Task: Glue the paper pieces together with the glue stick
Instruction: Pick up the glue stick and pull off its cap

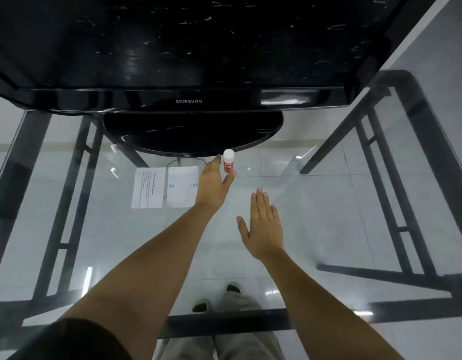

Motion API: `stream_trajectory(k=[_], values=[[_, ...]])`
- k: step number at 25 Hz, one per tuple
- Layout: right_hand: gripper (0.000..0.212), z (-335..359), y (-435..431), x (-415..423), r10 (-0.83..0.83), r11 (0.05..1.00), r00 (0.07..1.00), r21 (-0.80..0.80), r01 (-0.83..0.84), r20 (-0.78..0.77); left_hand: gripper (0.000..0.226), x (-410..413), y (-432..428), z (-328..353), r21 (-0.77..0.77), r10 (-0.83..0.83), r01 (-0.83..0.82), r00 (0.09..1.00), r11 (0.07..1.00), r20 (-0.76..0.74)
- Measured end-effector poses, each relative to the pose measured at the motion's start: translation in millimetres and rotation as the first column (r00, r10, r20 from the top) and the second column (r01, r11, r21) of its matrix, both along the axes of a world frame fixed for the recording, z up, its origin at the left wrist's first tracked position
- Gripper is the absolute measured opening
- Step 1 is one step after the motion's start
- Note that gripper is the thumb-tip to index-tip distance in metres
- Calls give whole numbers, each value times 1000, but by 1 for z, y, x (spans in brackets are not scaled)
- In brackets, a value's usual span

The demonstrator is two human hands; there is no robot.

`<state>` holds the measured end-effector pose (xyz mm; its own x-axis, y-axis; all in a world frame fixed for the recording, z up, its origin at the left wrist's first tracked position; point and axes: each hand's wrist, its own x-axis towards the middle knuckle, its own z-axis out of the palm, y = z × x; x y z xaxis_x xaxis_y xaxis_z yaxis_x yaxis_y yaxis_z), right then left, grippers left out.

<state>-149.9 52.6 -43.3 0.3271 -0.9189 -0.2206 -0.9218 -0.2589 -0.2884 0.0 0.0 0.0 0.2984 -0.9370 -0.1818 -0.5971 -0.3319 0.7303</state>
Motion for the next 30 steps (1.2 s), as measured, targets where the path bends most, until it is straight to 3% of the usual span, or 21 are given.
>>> stream_trajectory(k=[5, 11, 14, 17, 20, 25, 30], values=[[74, -1, 0, -1, -5, 1000, 999, -14, 4, -49, 31, -6, -13, -3, -79, 87, -84, 996, 993, 25], [72, -1, -2, -1, 6, 1000, 998, 12, -5, -64, 33, -3, -7, 1, -69, 82, -81, 996, 994, 18], [66, 12, -9, -3, -11, 997, 995, 82, 4, 94, 29, 4, 13, 13, -81, 2, -6, 999, 997, -46], [43, 46, -22, -5, -173, 983, 887, 135, 126, 429, 27, 14, 43, 26, -65, -114, 111, 992, 992, -58], [30, 83, -27, -3, -265, 964, 736, 160, 211, 622, 32, 17, 69, 37, -26, -227, 226, 973, 974, -33], [30, 119, -26, 16, -315, 941, 675, 314, 128, 668, 41, 22, 86, 56, -62, -308, 307, 951, 950, 0], [23, 131, -27, 22, -420, 901, 542, 407, 151, 728, 45, 31, 88, 66, -128, -221, 210, 972, 969, -78]])
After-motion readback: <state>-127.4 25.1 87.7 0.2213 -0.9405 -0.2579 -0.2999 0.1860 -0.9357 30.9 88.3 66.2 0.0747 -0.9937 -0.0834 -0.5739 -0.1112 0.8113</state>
